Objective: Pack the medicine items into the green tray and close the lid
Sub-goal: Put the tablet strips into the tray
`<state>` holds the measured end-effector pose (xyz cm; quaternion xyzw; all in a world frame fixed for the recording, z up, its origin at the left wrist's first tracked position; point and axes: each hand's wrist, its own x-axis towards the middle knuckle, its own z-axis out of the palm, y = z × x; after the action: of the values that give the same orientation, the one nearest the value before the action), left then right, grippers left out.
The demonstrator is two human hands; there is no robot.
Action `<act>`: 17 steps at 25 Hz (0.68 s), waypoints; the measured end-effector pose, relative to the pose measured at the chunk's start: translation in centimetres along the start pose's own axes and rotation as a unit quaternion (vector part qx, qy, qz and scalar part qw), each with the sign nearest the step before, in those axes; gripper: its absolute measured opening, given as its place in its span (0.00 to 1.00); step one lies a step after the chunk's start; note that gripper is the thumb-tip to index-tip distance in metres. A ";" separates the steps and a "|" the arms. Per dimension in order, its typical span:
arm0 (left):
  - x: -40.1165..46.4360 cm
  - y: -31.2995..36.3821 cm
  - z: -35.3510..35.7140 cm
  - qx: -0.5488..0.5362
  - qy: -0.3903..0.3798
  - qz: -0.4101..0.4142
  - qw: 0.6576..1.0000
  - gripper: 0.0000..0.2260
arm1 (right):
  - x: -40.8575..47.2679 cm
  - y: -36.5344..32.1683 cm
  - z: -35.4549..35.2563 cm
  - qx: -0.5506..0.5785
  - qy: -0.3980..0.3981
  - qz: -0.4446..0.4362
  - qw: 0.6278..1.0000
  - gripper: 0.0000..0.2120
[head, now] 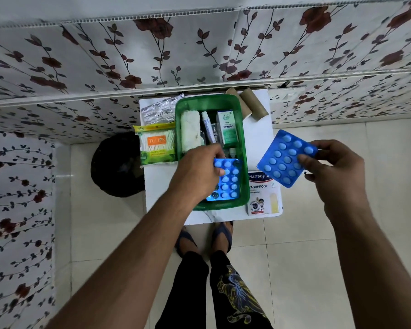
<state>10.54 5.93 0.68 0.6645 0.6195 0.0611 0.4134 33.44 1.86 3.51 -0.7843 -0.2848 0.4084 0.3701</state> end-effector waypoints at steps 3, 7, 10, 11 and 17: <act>-0.2 -0.5 2.0 0.054 -0.001 -0.005 0.999 0.12 | 0.2 -0.5 0.0 0.003 -0.015 0.003 1.000 0.12; -0.8 -0.5 2.8 0.140 0.034 0.026 0.989 0.19 | 0.1 -0.6 0.7 0.004 -0.039 0.004 0.999 0.10; -0.8 -0.6 3.0 0.204 0.042 0.039 0.977 0.25 | -0.1 -1.0 0.8 0.027 -0.042 -0.002 0.999 0.09; -0.8 -0.6 2.9 0.223 0.043 0.046 0.973 0.27 | -0.1 -1.1 0.9 0.032 -0.043 -0.004 0.999 0.09; -1.6 0.0 -1.0 0.154 0.025 0.094 0.983 0.22 | -1.0 -4.0 1.7 0.041 -0.027 -0.045 0.998 0.11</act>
<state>9.61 5.01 2.05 0.7738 0.5665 0.0204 0.2826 30.94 3.90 6.53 -0.7438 -0.3127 0.4236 0.4118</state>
